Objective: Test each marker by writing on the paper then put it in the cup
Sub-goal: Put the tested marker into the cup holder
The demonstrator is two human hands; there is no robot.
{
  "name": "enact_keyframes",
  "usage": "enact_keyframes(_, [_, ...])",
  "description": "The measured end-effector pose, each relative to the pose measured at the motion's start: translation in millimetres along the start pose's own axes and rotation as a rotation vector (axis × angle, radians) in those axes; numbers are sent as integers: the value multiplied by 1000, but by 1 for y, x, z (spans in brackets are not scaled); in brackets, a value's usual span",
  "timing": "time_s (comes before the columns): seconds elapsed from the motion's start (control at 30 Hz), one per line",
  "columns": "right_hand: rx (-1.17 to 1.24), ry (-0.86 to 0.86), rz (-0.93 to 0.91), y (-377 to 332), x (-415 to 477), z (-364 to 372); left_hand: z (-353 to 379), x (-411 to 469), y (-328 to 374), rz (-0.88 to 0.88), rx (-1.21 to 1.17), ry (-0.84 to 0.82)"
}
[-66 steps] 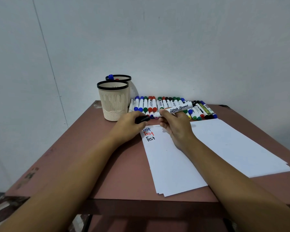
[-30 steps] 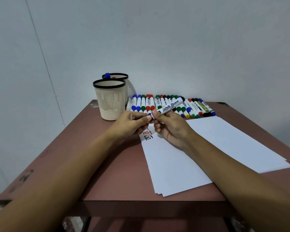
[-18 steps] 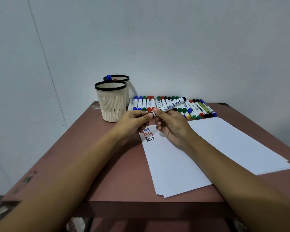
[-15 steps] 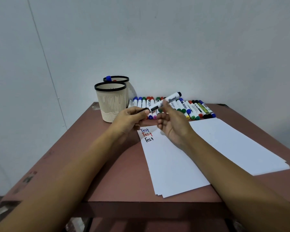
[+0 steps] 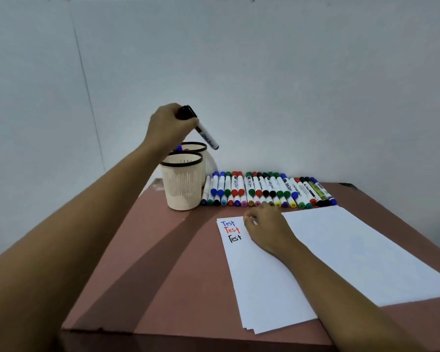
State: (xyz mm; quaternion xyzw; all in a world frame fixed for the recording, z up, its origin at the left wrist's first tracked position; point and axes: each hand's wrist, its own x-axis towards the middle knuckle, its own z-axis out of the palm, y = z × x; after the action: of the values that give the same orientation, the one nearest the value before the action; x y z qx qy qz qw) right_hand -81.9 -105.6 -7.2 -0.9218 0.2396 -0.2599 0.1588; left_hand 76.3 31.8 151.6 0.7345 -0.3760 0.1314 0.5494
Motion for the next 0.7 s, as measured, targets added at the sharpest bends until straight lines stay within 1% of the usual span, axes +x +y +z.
enact_keyframes(0.2, [-27, -25, 14, -3, -1, -2, 4, 53, -14, -2, 278, 12])
enact_keyframes(0.37, [-46, -36, 8, -3, -1, -3, 23, 64, -35, -39, 431, -110])
enact_keyframes(0.47, [-60, -45, 9, -3, -1, -3, 34, 61, -47, -81, 451, -174])
enact_keyframes(0.53, [-63, -48, 7, -3, 0, -2, 40, 59, -54, -87, 451, -183])
enact_keyframes(0.7, [-58, -47, 5, -2, 1, -2, 42, 51, -51, 2, 428, -159])
